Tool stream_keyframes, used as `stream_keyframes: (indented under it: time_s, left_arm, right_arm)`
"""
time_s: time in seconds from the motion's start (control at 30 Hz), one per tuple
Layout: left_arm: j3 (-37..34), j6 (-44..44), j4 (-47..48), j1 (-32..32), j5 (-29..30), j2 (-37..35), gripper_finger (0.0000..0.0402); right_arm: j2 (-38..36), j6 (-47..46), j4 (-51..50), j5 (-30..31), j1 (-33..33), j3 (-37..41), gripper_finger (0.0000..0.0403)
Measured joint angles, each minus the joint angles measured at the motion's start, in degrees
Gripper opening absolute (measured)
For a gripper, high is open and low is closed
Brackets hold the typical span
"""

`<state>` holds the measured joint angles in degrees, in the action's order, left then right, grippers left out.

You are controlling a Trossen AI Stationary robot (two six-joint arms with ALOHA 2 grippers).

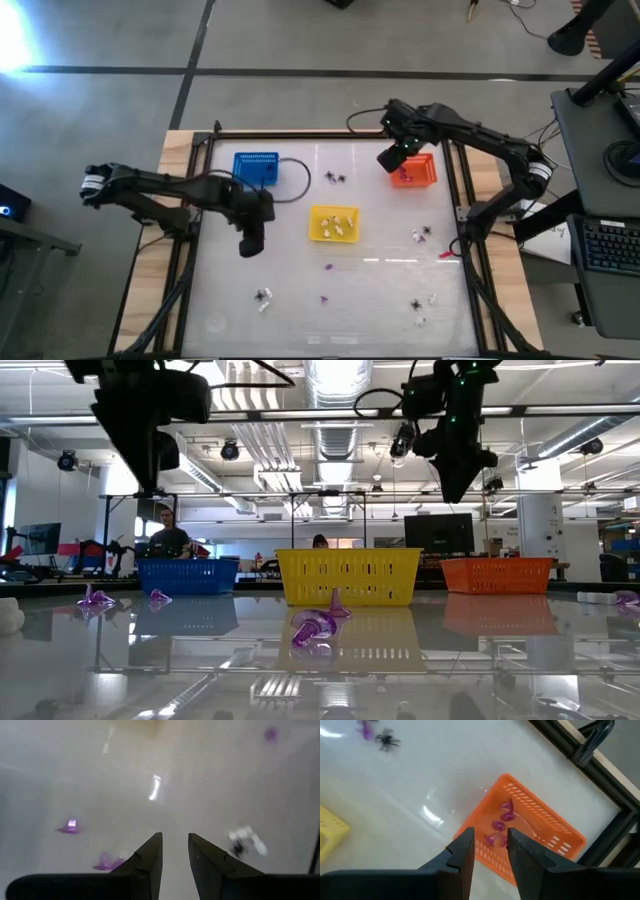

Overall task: Sort Halloween decoration
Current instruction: Put the white skeleton toy into the yellow bin

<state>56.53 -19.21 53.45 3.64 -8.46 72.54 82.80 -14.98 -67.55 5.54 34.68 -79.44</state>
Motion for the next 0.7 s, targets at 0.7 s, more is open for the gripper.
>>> stream_keyframes:
  time_s: [0.7]
  left_arm:
    - [0.0,21.5,0.0,12.4,-2.6,8.3,0.0076]
  right_arm:
    - [-4.2,-12.7,0.1,-11.4,-5.5,-5.6,0.0105]
